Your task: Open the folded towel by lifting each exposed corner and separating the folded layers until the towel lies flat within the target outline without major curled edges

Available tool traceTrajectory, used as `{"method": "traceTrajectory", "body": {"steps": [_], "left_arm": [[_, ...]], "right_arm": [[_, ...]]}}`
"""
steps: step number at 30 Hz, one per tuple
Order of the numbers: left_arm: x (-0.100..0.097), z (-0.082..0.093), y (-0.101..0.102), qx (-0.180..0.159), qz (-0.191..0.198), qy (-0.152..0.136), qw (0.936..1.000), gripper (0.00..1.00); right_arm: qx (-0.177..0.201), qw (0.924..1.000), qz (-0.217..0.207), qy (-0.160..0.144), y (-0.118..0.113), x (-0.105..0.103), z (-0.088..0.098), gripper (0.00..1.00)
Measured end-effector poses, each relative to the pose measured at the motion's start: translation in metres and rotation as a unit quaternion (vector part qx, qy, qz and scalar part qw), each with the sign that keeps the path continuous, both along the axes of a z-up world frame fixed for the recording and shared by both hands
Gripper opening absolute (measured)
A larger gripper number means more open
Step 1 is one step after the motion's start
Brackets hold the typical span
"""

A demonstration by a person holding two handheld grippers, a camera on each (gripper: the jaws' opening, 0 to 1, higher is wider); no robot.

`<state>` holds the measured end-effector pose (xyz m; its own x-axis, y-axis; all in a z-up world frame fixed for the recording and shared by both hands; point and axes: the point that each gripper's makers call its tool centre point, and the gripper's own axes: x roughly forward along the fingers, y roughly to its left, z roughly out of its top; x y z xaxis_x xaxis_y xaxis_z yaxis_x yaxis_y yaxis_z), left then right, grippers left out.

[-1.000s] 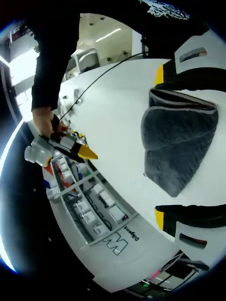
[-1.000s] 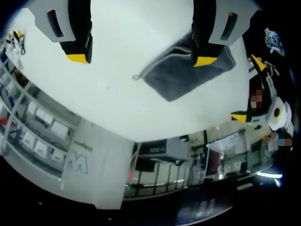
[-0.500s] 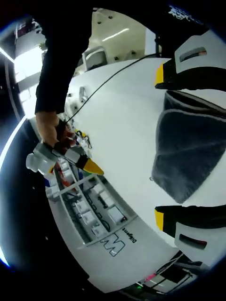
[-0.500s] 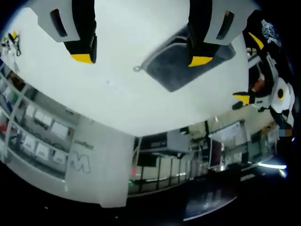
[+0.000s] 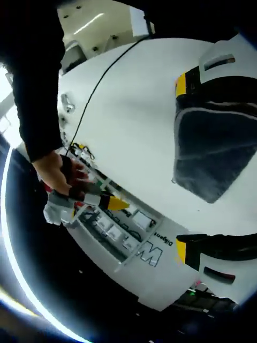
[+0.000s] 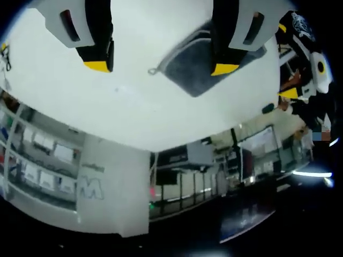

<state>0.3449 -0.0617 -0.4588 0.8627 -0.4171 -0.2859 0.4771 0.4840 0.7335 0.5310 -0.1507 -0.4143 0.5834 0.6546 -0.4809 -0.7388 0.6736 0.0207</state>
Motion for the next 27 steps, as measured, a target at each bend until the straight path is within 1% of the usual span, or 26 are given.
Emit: {"method": "traceTrajectory", "body": {"steps": [3, 7, 9, 10, 11, 12, 14, 15, 17, 20, 25, 26, 27], "left_arm": [[-0.004, -0.004, -0.006, 0.004, -0.002, -0.004, 1.0, 1.0], [-0.003, -0.015, -0.012, 0.003, -0.002, -0.001, 1.0, 1.0], [-0.002, -0.022, -0.012, 0.016, 0.003, -0.006, 0.9998, 1.0], [-0.001, -0.024, -0.013, 0.017, 0.005, -0.011, 0.9998, 1.0], [0.0, -0.025, -0.013, 0.018, 0.006, -0.019, 0.9996, 0.99], [0.003, -0.027, -0.011, 0.027, 0.014, -0.03, 0.9991, 0.99], [0.003, -0.027, -0.01, 0.032, 0.018, -0.038, 0.9986, 0.98], [0.004, -0.026, -0.011, 0.035, 0.019, -0.05, 0.998, 0.97], [0.004, -0.025, -0.013, 0.041, 0.019, -0.059, 0.9972, 0.97], [0.004, -0.025, -0.014, 0.043, 0.018, -0.061, 0.9971, 0.97], [0.01, -0.034, -0.012, 0.058, 0.019, -0.064, 0.9961, 0.96], [0.01, -0.033, -0.011, 0.058, 0.02, -0.068, 0.9957, 0.93], [0.01, -0.03, -0.01, 0.058, 0.023, -0.079, 0.9949, 0.92]], "right_arm": [[0.001, 0.9999, 0.005, 0.009, 0.005, 0.001, -0.007, 0.71], [0.009, 0.9998, 0.009, 0.014, 0.009, 0.006, -0.009, 0.69], [0.013, 0.9998, 0.009, 0.014, 0.012, 0.009, -0.01, 0.68], [0.013, 0.9998, 0.01, 0.014, 0.013, 0.009, -0.01, 0.68], [0.013, 0.9997, 0.012, 0.015, 0.015, 0.008, -0.011, 0.68], [0.015, 0.9997, 0.013, 0.016, 0.017, 0.007, -0.013, 0.68], [0.016, 0.9996, 0.014, 0.018, 0.019, 0.008, -0.014, 0.68], [0.016, 0.9996, 0.014, 0.021, 0.021, 0.01, -0.015, 0.7], [0.017, 0.9995, 0.012, 0.025, 0.023, 0.012, -0.016, 0.7], [0.023, 0.9992, 0.01, 0.032, 0.024, 0.017, -0.014, 0.66], [0.03, 0.9987, 0.005, 0.04, 0.025, 0.027, -0.011, 0.65], [0.033, 0.9987, 0.003, 0.039, 0.025, 0.029, -0.01, 0.65], [0.041, 0.9984, 0.001, 0.038, 0.026, 0.03, -0.009, 0.64]]}}
